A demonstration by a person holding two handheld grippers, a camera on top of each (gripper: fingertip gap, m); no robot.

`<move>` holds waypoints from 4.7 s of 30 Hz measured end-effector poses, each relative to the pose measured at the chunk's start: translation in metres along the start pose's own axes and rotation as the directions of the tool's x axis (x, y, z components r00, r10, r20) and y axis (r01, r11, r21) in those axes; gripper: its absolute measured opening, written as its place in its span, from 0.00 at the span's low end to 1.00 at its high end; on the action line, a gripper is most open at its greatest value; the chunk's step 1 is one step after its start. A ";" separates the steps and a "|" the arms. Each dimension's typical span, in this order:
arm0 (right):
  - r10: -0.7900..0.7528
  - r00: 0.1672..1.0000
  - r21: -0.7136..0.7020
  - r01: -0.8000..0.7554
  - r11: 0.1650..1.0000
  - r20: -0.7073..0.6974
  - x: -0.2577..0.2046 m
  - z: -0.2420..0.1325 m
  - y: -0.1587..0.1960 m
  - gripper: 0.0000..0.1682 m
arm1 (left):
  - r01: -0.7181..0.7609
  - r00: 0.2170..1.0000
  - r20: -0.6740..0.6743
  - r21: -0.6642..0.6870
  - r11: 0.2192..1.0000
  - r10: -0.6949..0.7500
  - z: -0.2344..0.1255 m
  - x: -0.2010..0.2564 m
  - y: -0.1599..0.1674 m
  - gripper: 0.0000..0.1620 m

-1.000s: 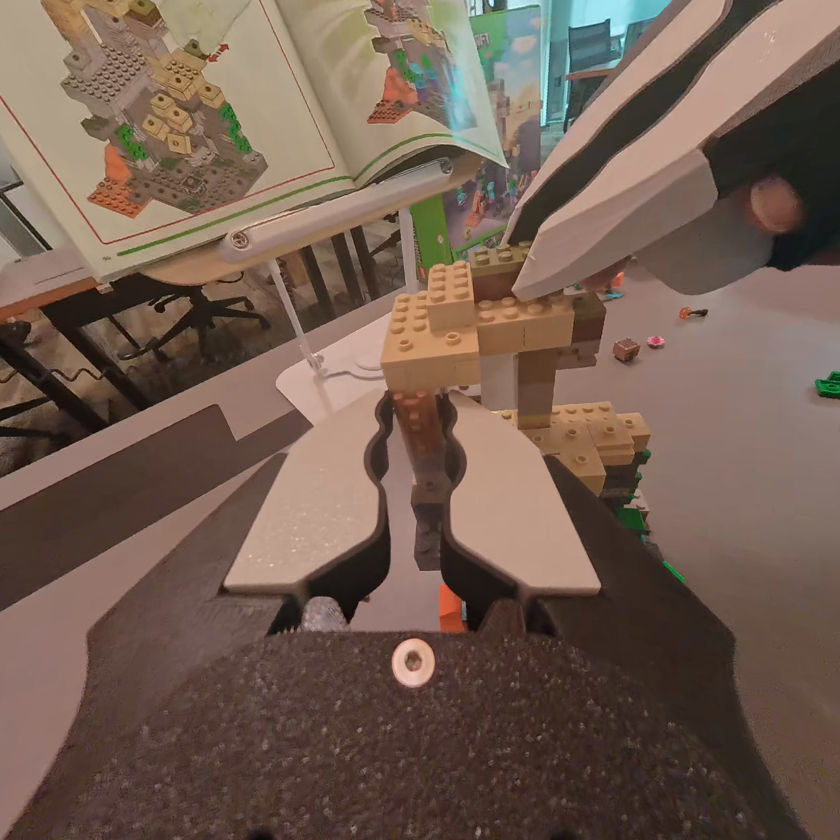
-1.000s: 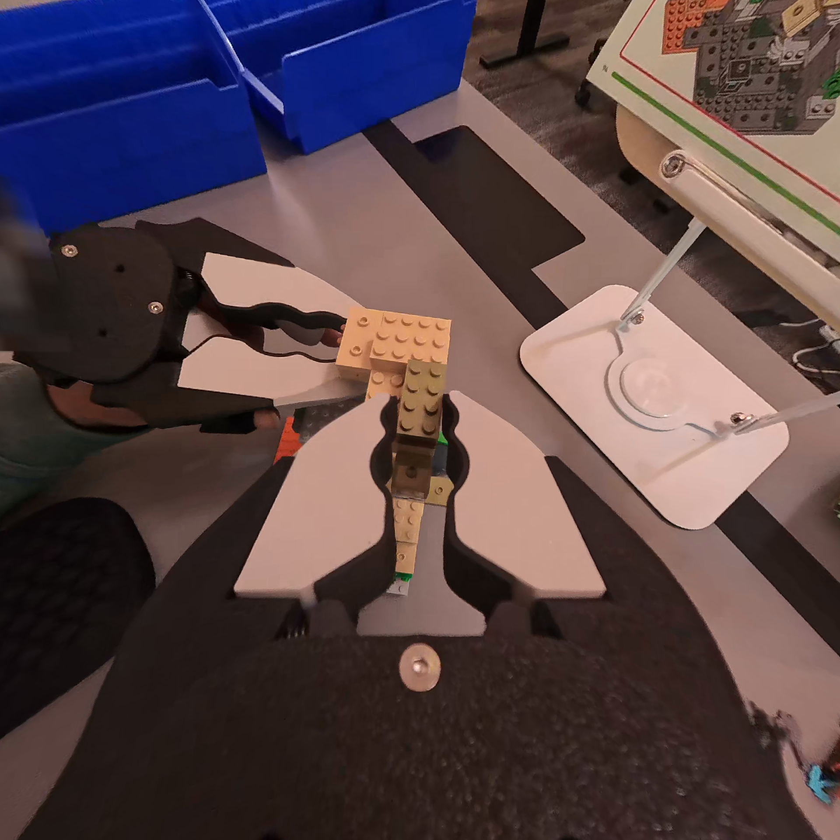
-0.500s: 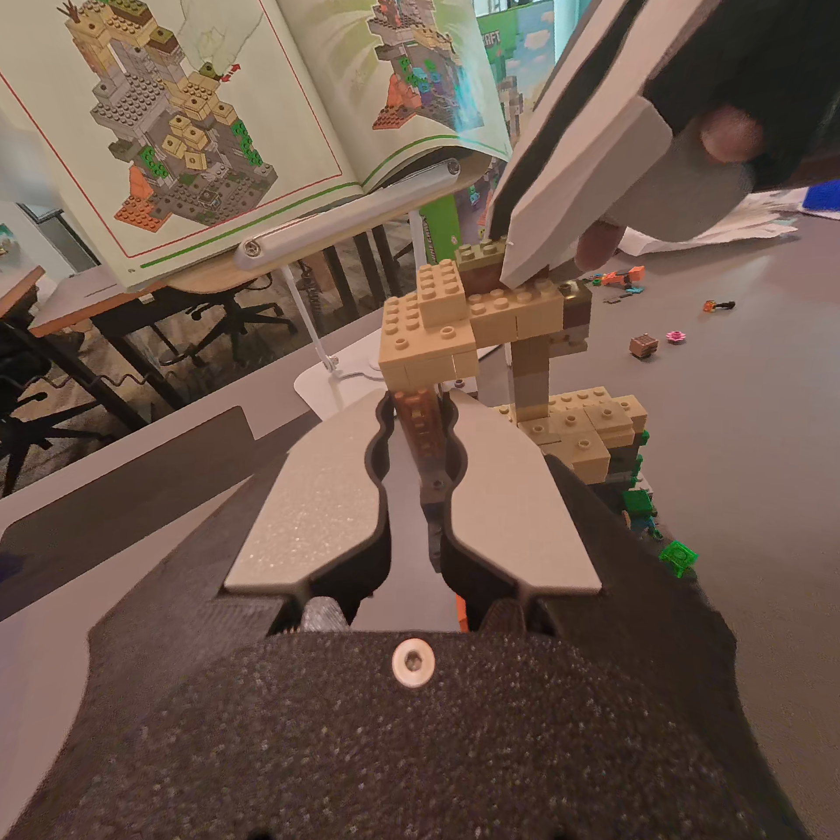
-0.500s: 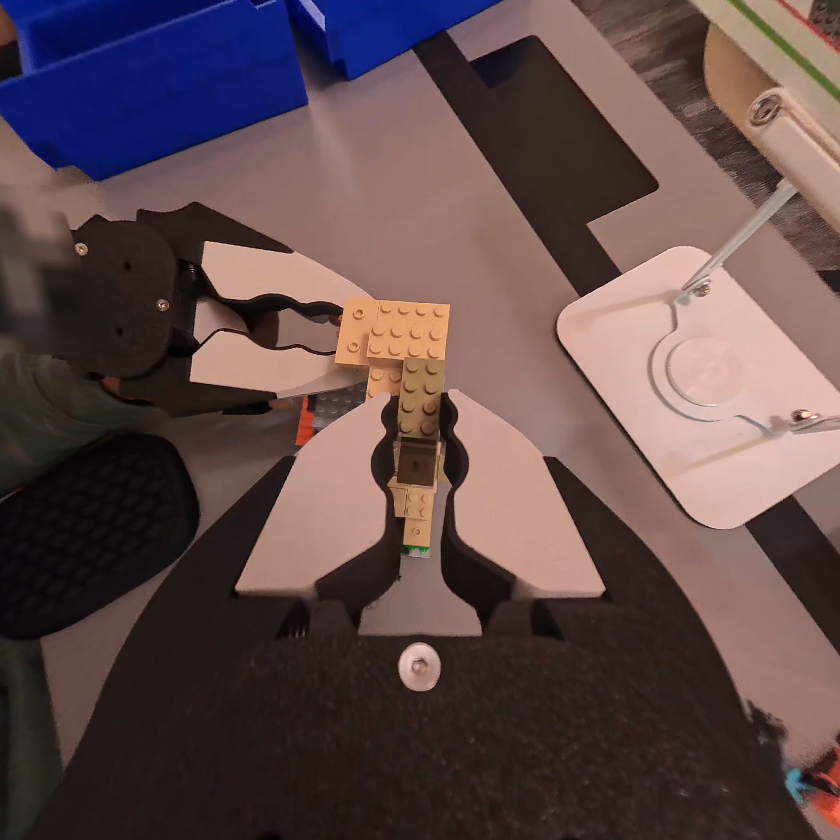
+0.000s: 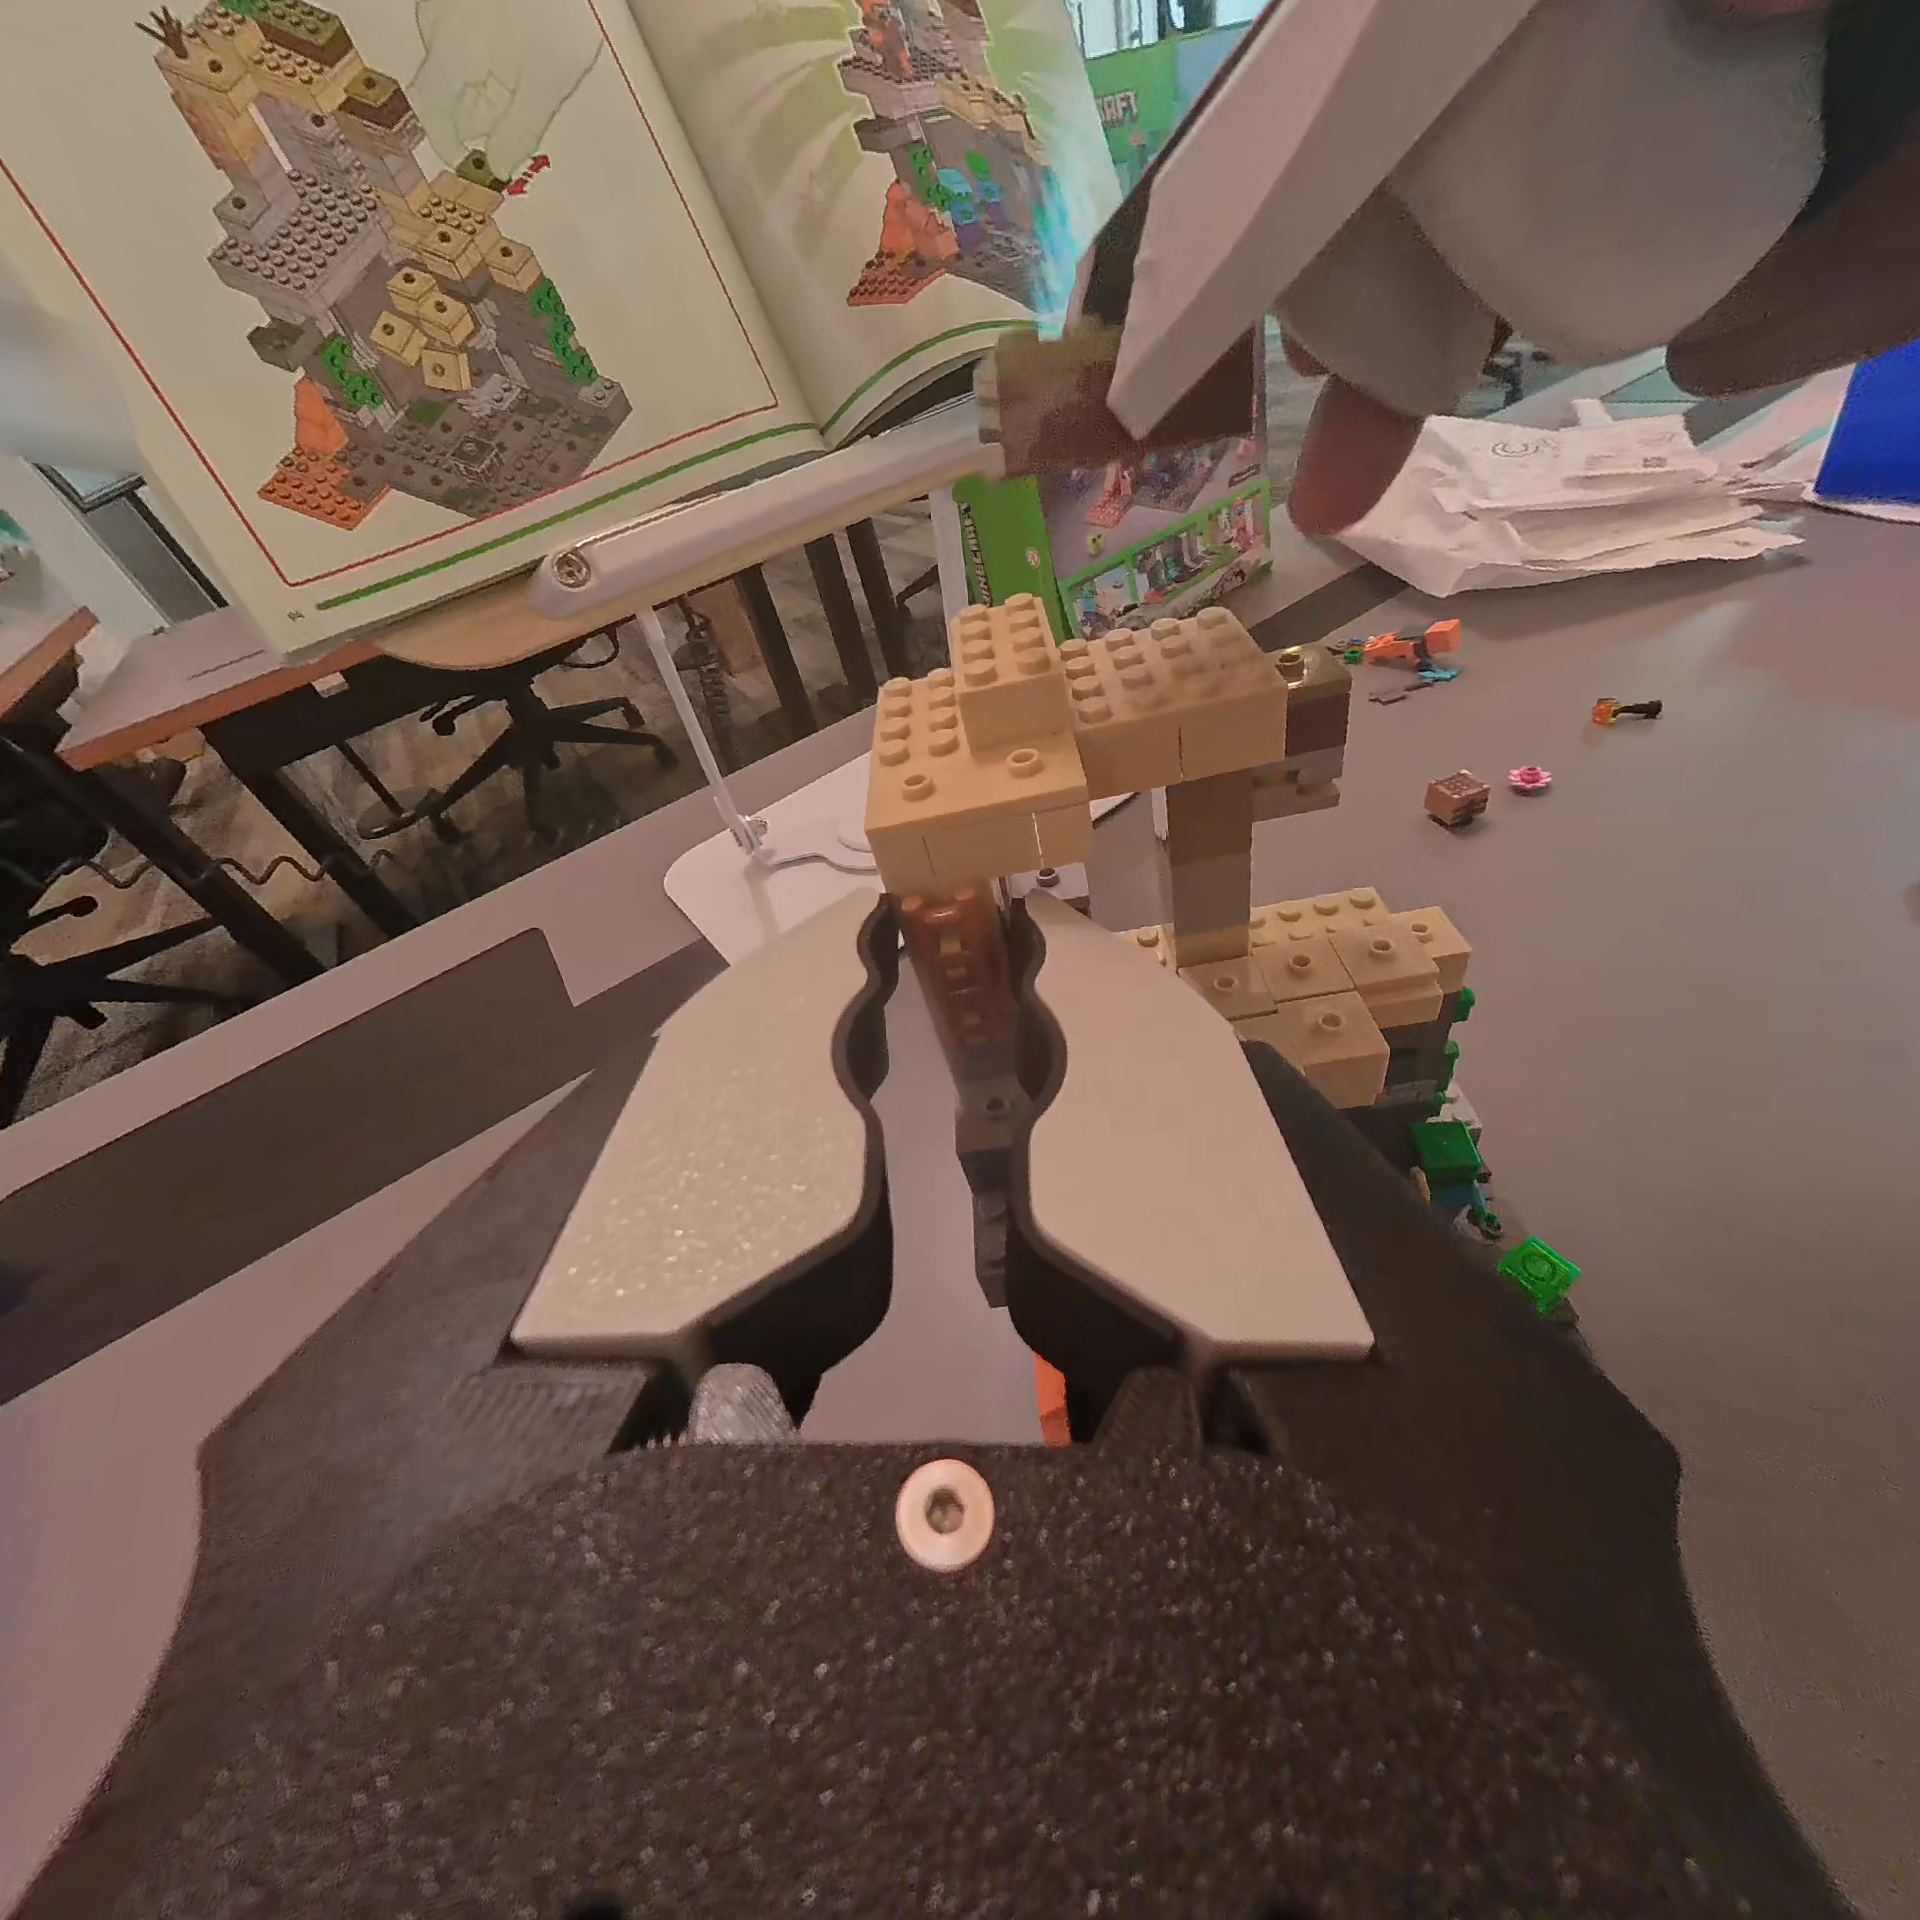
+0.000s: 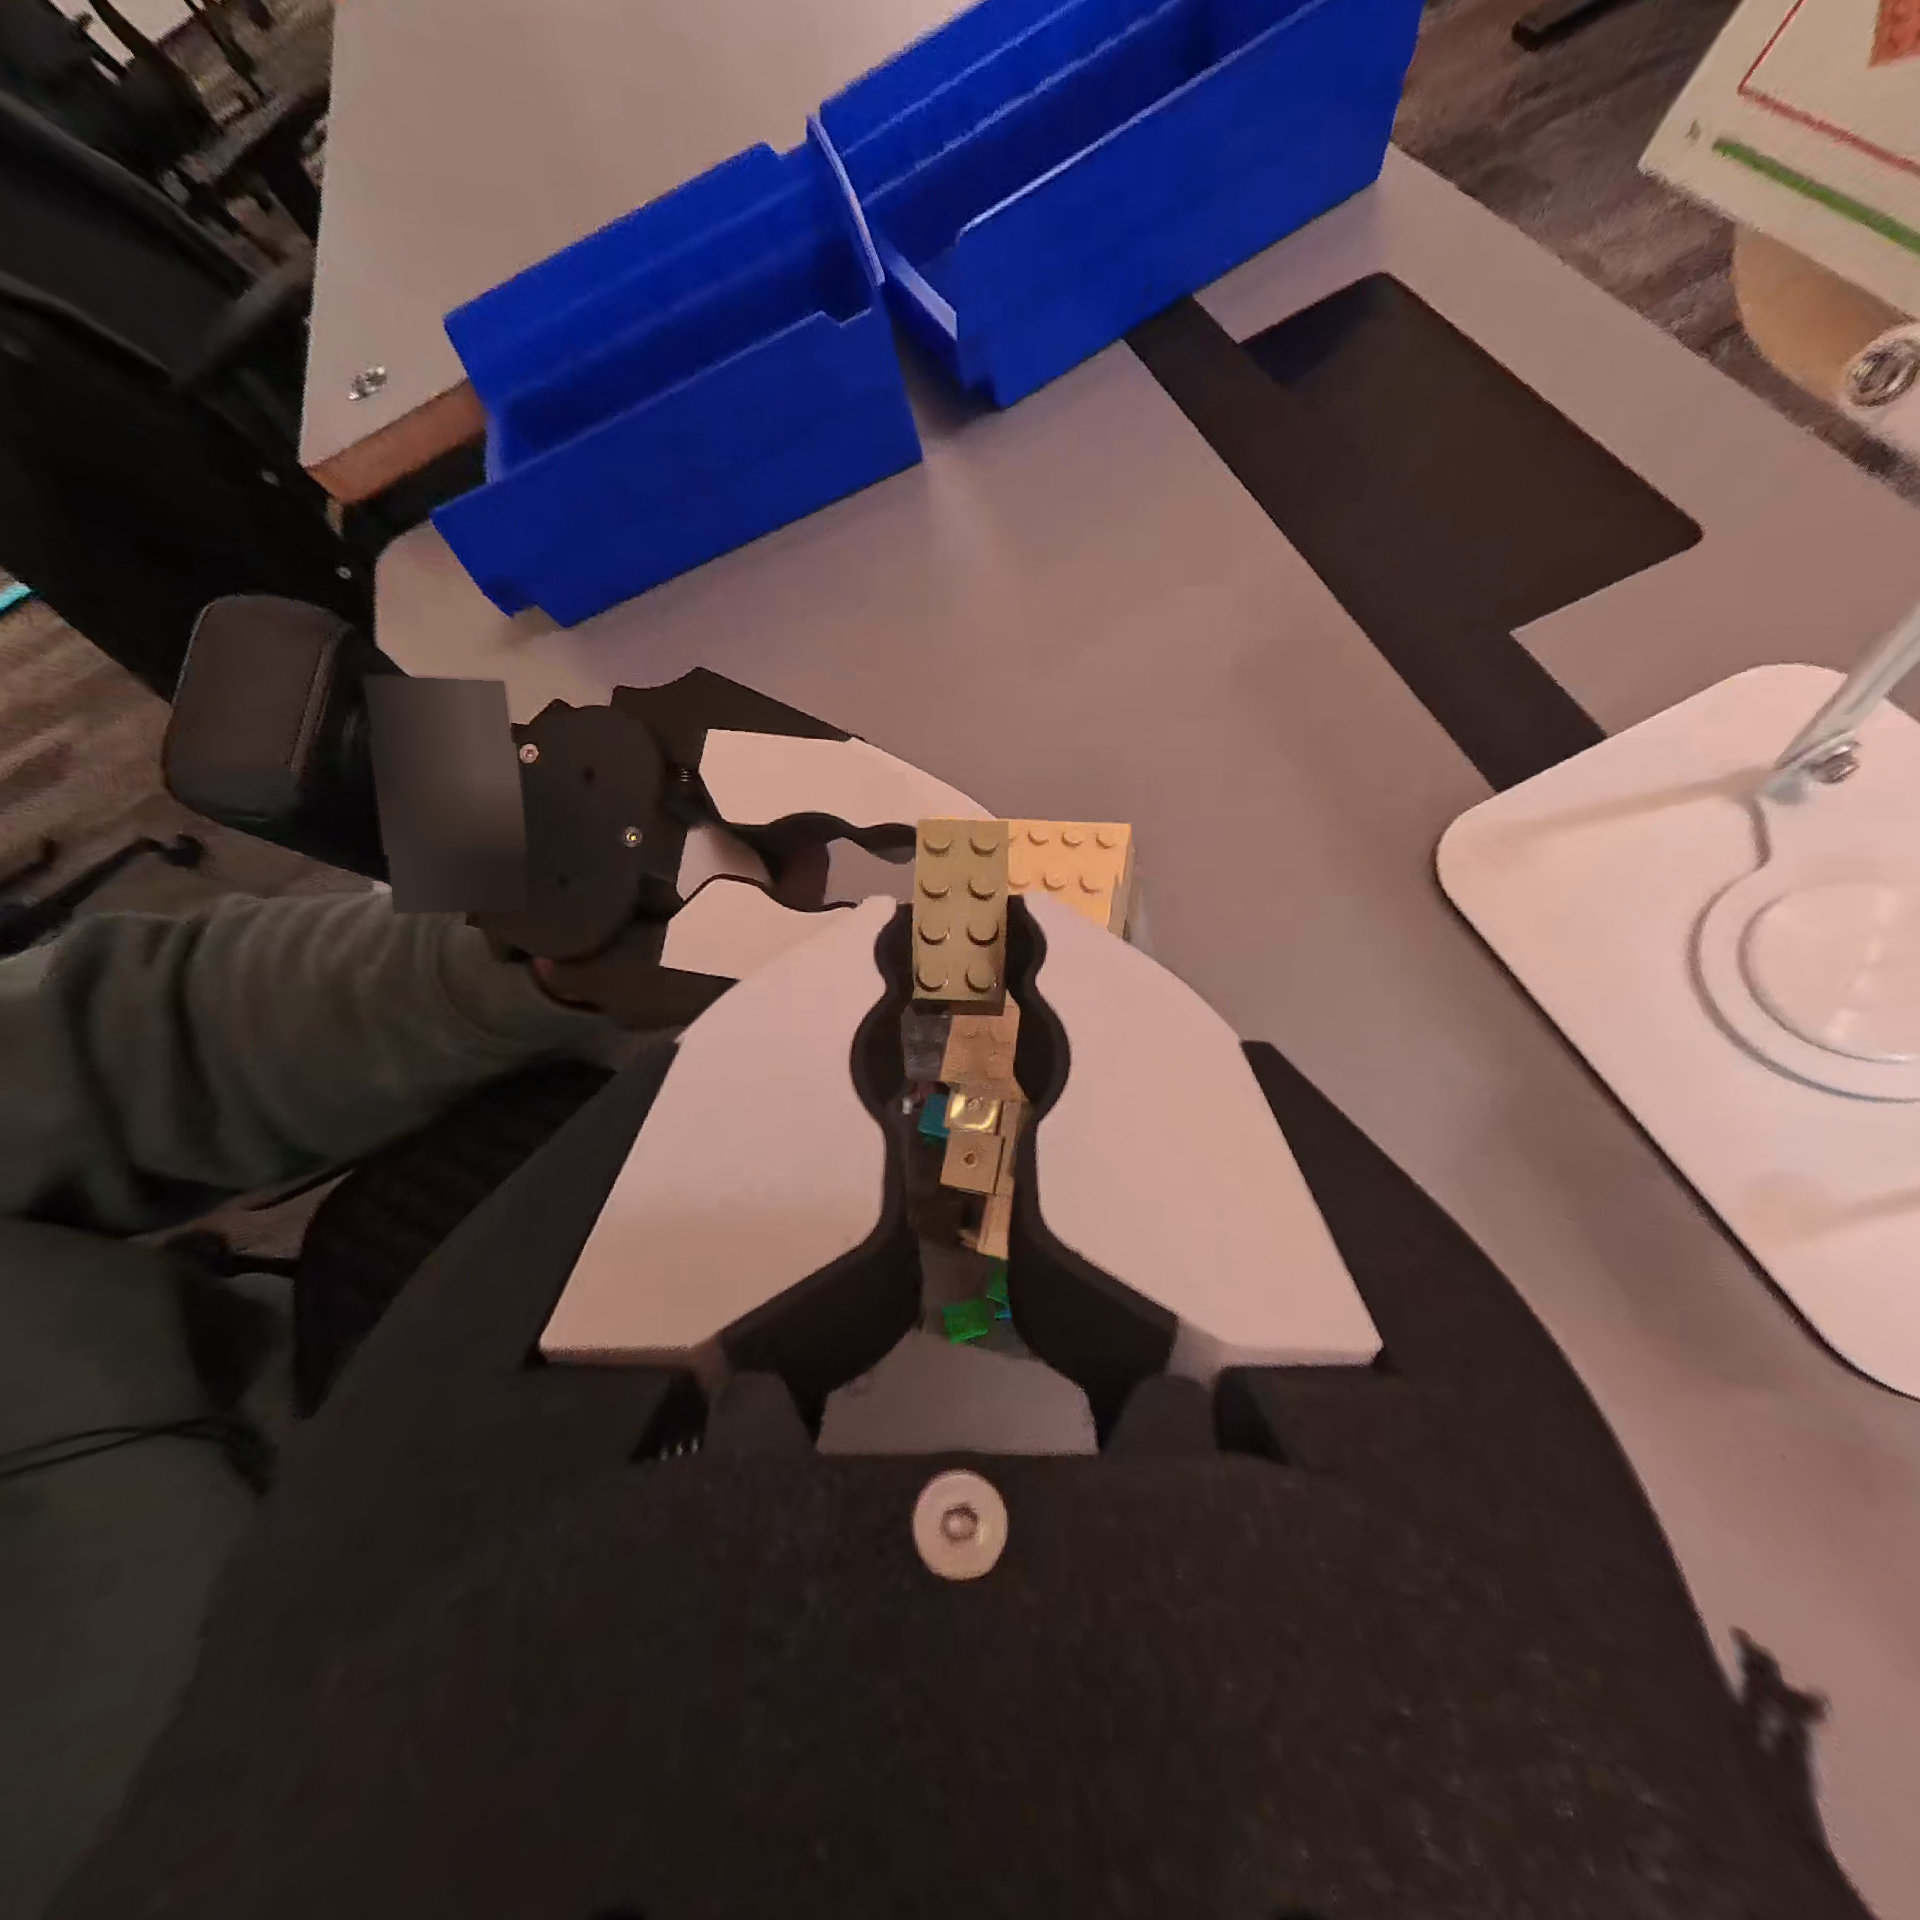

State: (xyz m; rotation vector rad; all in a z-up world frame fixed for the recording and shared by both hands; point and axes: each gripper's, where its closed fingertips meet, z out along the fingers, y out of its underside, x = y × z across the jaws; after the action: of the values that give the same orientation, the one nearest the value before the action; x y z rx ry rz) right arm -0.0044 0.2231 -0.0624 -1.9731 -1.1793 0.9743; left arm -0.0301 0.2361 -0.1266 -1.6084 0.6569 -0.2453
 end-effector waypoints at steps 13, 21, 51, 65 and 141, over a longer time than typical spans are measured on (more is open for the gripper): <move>-0.240 0.970 0.256 0.226 0.940 0.024 -0.057 -0.043 0.072 0.10 | -0.076 0.962 -0.245 0.188 0.979 0.121 -0.060 0.053 -0.038 0.12; -0.362 0.929 0.332 0.317 0.888 0.080 -0.109 -0.048 0.136 0.10 | 0.109 0.642 -0.765 0.139 0.984 0.037 -0.094 0.170 -0.028 0.16; -0.315 0.943 0.180 0.294 0.939 0.105 -0.087 -0.025 0.201 0.10 | -0.009 0.573 -0.819 -0.008 1.000 -0.002 -0.082 0.202 0.031 0.14; -0.332 0.931 0.188 0.303 0.934 0.150 -0.091 -0.021 0.209 0.10 | -0.001 0.531 -0.847 -0.038 0.999 -0.032 -0.086 0.207 0.036 0.10; -0.499 0.857 -0.036 0.499 0.866 -0.125 -0.072 -0.014 0.215 0.09 | -0.111 0.669 -0.740 -0.192 0.975 -0.069 -0.067 0.202 0.059 0.11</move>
State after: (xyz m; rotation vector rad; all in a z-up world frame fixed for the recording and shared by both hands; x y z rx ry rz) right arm 0.0781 0.0703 -0.2090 -1.5742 -1.5113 0.5624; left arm 0.0831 0.0690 -0.2161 -1.6889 1.3774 -0.8780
